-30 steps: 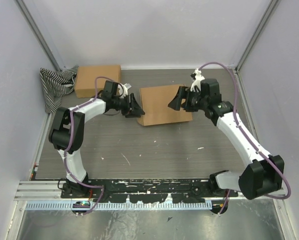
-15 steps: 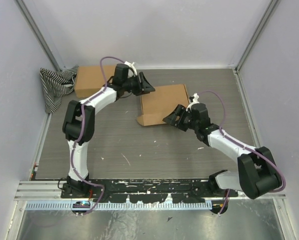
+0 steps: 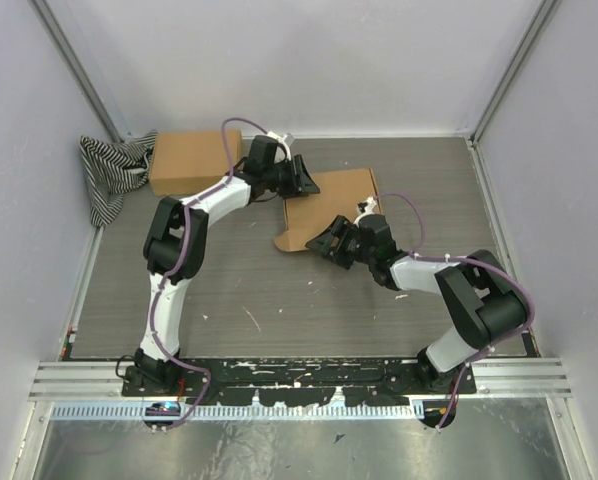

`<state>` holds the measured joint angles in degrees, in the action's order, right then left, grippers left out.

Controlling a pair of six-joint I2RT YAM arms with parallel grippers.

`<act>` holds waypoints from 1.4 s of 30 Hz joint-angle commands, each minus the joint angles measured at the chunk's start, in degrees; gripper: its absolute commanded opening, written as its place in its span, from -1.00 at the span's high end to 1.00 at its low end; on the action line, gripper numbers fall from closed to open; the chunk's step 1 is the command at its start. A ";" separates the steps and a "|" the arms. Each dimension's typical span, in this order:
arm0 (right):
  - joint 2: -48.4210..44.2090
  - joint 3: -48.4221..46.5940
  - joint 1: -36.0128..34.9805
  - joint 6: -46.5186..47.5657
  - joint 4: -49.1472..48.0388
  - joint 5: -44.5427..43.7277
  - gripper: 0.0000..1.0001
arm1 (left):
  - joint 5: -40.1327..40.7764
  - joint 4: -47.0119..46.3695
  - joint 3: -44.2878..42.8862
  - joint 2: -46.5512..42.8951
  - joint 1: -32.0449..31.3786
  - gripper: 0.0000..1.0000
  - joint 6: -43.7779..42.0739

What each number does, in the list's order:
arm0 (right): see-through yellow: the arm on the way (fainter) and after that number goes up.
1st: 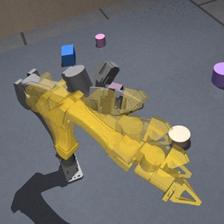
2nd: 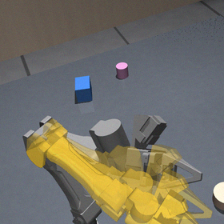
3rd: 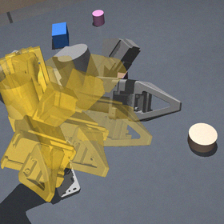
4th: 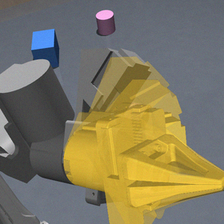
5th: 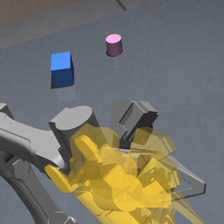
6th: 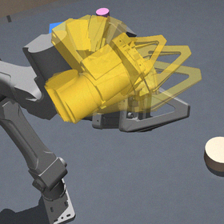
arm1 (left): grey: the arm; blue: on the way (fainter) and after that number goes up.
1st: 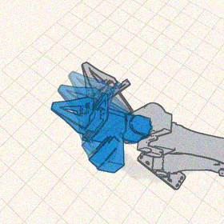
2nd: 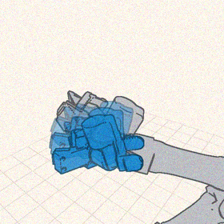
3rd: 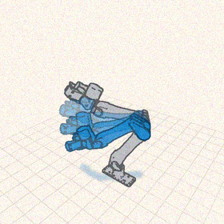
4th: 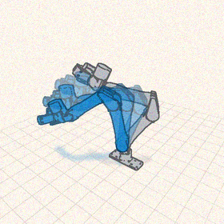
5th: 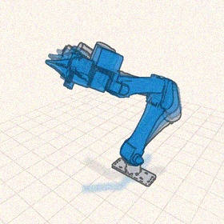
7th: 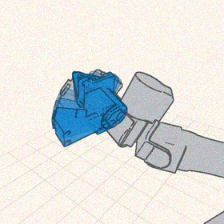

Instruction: Fold the paper box

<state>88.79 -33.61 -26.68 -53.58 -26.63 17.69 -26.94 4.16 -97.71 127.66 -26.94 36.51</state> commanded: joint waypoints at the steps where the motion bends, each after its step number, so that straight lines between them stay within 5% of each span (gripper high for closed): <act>1: 1.24 0.27 -0.53 -2.83 -8.66 -0.76 -0.42 | 1.48 1.22 0.19 -0.32 -0.30 -0.06 -2.06; 10: -0.78 0.23 -0.57 -0.58 -11.29 -4.43 -0.41 | 1.53 3.31 1.25 -0.67 -0.22 -0.03 -4.83; 18: -11.13 -5.62 -0.58 7.33 1.80 -8.21 -0.44 | 1.37 4.62 1.74 -0.35 -0.26 0.02 -6.44; 27: -5.66 -17.49 0.52 14.42 11.70 -5.60 -0.48 | 0.08 6.17 4.37 -3.96 0.59 -0.04 -6.82; 31: -11.33 -22.22 0.66 23.35 25.44 -21.06 -0.45 | 1.38 6.13 12.38 -13.86 3.75 -0.17 -7.30; 34: -18.20 -21.11 0.87 26.48 31.06 -41.79 -0.03 | 0.75 1.91 22.00 -24.08 7.40 -0.22 -5.98; 35: -19.57 -20.81 1.74 25.72 32.72 -46.47 -0.17 | 0.97 -1.79 26.59 -27.31 8.83 -0.31 -3.24; 37: -20.29 -19.95 7.80 25.03 33.63 -40.16 -0.20 | 5.60 -12.44 36.63 -32.68 10.27 -0.98 6.07; 39: -16.52 -21.26 15.58 25.83 35.36 -24.17 -0.27 | 1.38 -25.61 44.39 -33.23 11.48 -0.96 13.87; 42: -7.55 -28.08 19.19 30.71 44.50 -21.45 -0.45 | -10.78 -30.61 44.31 -30.85 12.08 -0.96 17.14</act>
<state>71.53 -55.09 -12.08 -28.91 6.57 -9.72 -26.22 -11.57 -56.01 93.27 -14.31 44.29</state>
